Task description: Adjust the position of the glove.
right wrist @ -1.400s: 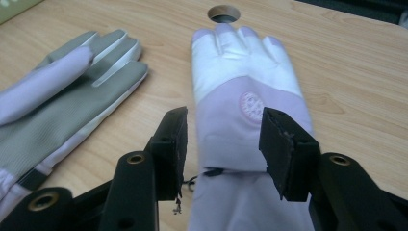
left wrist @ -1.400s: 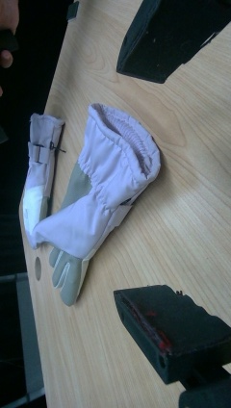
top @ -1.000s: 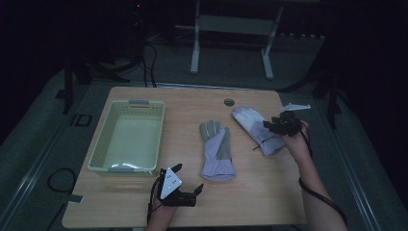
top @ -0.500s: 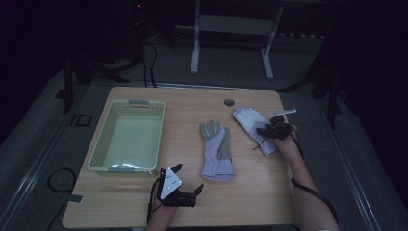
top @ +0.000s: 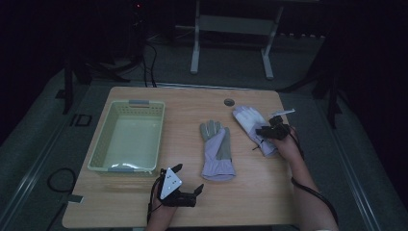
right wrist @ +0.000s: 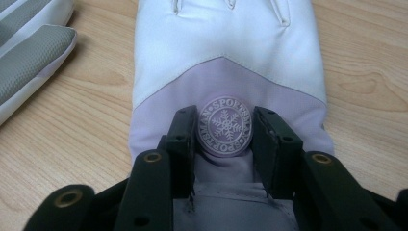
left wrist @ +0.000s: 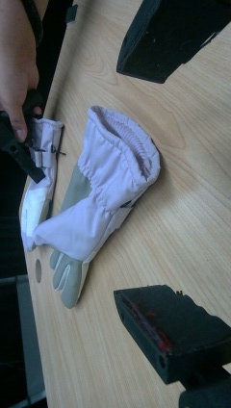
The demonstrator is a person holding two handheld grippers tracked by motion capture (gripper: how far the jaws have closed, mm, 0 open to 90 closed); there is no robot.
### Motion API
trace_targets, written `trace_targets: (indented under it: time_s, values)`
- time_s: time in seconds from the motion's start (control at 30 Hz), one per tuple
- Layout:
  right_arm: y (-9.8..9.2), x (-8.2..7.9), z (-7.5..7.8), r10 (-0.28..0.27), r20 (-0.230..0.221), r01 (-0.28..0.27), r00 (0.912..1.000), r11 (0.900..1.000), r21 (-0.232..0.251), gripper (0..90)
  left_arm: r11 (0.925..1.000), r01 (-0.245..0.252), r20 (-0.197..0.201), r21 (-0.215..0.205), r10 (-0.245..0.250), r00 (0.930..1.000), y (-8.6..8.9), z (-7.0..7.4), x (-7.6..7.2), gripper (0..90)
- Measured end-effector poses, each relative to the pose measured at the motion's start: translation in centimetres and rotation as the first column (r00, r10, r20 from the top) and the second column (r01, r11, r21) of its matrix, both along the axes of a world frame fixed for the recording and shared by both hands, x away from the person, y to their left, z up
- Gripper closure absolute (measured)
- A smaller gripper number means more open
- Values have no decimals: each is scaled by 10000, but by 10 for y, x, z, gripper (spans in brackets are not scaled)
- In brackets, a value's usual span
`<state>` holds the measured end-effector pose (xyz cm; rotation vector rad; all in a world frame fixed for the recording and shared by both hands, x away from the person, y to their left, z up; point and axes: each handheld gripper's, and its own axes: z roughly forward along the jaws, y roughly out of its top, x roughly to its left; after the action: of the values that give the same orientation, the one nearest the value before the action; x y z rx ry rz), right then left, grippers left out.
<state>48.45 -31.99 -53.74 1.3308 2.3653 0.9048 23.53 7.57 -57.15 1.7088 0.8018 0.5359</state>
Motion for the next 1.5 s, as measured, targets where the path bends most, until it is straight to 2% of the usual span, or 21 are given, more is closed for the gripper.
trace_targets:
  time_s: [0.17,0.3,0.37,0.47,0.5,0.57,0.63,0.67,0.7,0.73,0.8,0.87,0.9,0.97,1.07,1.17,1.23,1.27,1.4,1.5]
  values:
    - [8,-3,4,-179,-28,178,9998,9992,-360,749,10000,-4,3,-3,4,10000,0,0,0,0]
    - [7,-6,10,-482,-450,492,9978,9985,221,786,10000,-9,-5,-8,9,10000,0,0,0,0]
    - [7,-11,16,-507,-479,523,9976,9981,319,793,10000,-14,-11,-19,14,10000,0,0,0,0]
    - [8,-21,27,-585,-313,600,9978,9970,484,796,10000,-23,-12,-28,23,10000,0,0,0,0]
    - [8,-25,31,-758,-135,765,9970,9954,582,797,10000,-28,-22,-33,28,10000,0,0,0,0]
    - [6,-33,41,-948,-50,948,9955,9914,907,800,10000,-29,-34,-54,29,10000,0,0,0,0]
    - [4,-43,53,-1133,-193,1148,9934,9841,1352,801,10000,-33,-21,-46,33,10000,0,0,0,0]
    - [4,-43,53,-1133,-193,1148,9934,9841,1352,801,10000,-33,-21,-46,33,10000,0,0,0,0]
    - [3,-47,57,-1203,-67,1201,9927,9832,1373,801,10000,-36,-13,-38,36,10000,0,0,0,0]
    - [3,-58,67,-1446,168,1410,9894,9807,1355,801,10000,-36,-12,-32,36,10000,0,0,0,0]
    - [2,-68,76,-1579,315,1511,9870,9760,1571,802,10000,-36,-9,-48,35,10000,0,0,0,0]
    - [1,-78,85,-1848,514,1739,9814,9703,1681,804,10000,-40,-4,-47,40,10000,0,0,0,0]
    - [2,-82,88,-1866,564,1755,9808,9713,1607,804,10000,-38,-7,-49,38,10000,0,0,0,0]
    - [2,-91,96,-2121,770,2007,9742,9704,1342,804,10000,-42,-5,-59,42,10000,0,0,0,0]
    - [-2,-103,108,-2534,917,2385,9630,9598,1483,805,10000,-72,6,-25,72,10000,0,0,0,0]
    - [-5,-117,116,-3052,1261,2884,9439,9479,1353,805,9999,-109,16,20,109,9999,0,0,0,0]
    - [-4,-124,115,-3284,1460,3142,9332,9427,1122,804,9999,-102,8,17,102,9999,0,0,0,0]
    - [-4,-127,112,-3352,1450,3213,9309,9404,1113,804,9999,-101,7,6,101,9999,0,0,0,0]
    - [-7,-132,97,-3764,1211,3637,9185,9244,1149,803,9999,-93,19,51,93,10000,0,0,0,0]
    - [-7,-133,79,-3973,880,3858,9134,9143,1235,802,9999,-96,29,65,95,10000,0,0,0,0]
